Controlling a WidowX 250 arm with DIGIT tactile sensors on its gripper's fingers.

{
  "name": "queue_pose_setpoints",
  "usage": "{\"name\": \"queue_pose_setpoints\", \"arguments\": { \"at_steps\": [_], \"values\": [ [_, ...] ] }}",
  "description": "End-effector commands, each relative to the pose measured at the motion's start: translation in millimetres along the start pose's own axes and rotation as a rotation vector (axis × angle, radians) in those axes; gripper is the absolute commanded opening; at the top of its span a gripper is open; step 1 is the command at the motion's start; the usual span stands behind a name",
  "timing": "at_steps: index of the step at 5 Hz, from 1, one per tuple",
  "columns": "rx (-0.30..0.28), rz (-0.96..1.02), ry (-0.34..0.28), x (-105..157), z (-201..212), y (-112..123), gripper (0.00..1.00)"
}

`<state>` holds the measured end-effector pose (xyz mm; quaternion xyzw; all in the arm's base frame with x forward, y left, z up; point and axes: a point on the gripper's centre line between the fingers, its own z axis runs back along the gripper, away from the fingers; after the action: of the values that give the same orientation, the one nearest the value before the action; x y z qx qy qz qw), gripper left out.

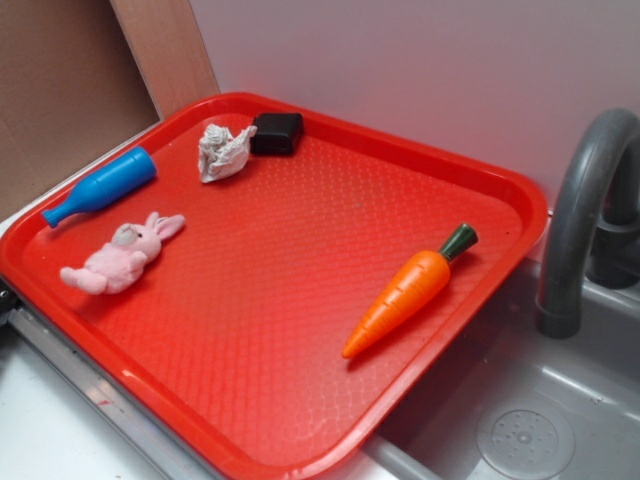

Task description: Grab the white paper.

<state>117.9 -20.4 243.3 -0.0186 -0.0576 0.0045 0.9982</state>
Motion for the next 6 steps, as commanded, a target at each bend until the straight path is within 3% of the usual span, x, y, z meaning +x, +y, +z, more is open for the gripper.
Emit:
{"name": "queue_pose_setpoints", "arguments": {
  "at_steps": [1, 2, 4, 6],
  "values": [
    [0.000, 0.000, 0.000, 0.0, 0.0, 0.0, 1.00],
    [-0.033, 0.025, -0.027, 18.1, -7.1, -0.2, 1.00],
    [-0.030, 0.094, -0.109, 76.8, -37.3, 1.0, 1.00],
    [-0.045, 0.100, -0.101, 107.6, -93.4, -13.2, 1.00]
  ]
}}
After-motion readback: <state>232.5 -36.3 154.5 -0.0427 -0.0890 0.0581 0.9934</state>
